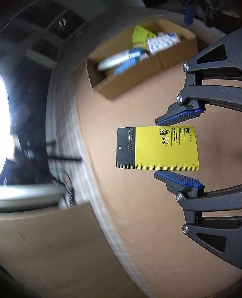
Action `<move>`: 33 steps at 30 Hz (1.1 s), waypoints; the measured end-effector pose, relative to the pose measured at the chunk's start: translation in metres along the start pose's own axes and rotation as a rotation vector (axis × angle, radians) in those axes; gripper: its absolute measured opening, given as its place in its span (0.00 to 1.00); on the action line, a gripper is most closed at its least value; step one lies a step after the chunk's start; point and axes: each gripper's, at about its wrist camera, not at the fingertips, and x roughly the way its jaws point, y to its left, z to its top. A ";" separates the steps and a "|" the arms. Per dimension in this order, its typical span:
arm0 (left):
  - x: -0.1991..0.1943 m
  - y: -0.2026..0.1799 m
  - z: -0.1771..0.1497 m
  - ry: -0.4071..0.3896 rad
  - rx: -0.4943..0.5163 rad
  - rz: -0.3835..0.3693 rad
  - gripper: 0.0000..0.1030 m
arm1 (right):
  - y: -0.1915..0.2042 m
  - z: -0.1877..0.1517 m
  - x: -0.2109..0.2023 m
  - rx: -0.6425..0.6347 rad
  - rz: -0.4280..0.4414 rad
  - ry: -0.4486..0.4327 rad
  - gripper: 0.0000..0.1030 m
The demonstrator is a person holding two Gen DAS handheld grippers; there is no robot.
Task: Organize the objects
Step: 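Carry the yellow card into the box and open the left tool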
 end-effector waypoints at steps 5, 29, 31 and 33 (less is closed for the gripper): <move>0.005 -0.055 0.021 -0.011 0.062 -0.044 0.52 | -0.009 -0.001 -0.011 -0.001 -0.019 -0.017 0.45; 0.053 -0.204 0.054 0.031 0.208 -0.135 0.52 | -0.047 -0.004 -0.026 0.048 -0.055 -0.032 0.45; 0.053 -0.204 0.055 0.028 0.206 -0.138 0.52 | -0.048 -0.004 -0.026 0.049 -0.055 -0.030 0.46; 0.051 -0.205 0.057 0.016 0.203 -0.136 0.52 | -0.049 -0.004 -0.026 0.049 -0.055 -0.031 0.48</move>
